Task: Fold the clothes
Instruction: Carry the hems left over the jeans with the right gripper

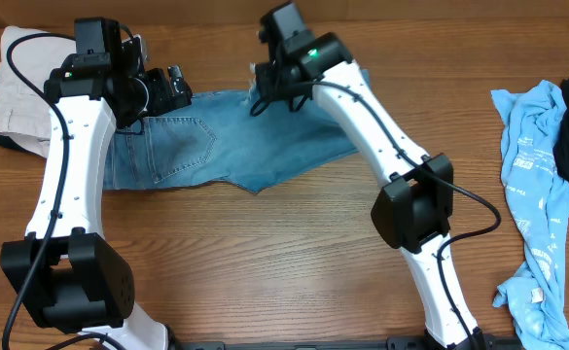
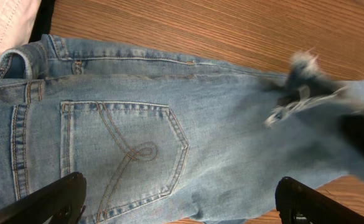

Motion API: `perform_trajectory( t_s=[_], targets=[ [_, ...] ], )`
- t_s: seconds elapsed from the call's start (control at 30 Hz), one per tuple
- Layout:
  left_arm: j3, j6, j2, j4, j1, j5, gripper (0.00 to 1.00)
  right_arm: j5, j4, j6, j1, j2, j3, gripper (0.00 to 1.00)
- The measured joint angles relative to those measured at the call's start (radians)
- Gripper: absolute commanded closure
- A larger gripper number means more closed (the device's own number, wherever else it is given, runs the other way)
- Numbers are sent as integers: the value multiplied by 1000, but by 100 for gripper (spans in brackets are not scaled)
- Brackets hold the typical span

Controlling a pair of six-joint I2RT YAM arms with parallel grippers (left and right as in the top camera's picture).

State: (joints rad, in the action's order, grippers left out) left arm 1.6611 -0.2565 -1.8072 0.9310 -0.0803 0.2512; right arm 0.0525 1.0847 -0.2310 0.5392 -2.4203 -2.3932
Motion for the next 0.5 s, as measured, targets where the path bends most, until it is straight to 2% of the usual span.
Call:
perform_trajectory(
  t_s=[0.13,0.17,0.2,0.27,0.3,0.5],
  targets=[
    [0,0,0,0,0,0,0,-13,-21,-21,53,0,81,96],
    [0,0,0,-1,0,0,0,-16,-22,-28,68,0,96,93],
    [0,0,0,-3,0,0,0,-16,-21,-31,80,0,105,71],
    [0,0,0,-5,0,0,0,-16,-12,-33,103,0,112,40],
    [0,0,0,-5,0,0,0,-15,-5,-45,115,0,112,30],
    [0,0,0,-8,0,0,0,-3,45,-49,151,0,112,27]
  ],
)
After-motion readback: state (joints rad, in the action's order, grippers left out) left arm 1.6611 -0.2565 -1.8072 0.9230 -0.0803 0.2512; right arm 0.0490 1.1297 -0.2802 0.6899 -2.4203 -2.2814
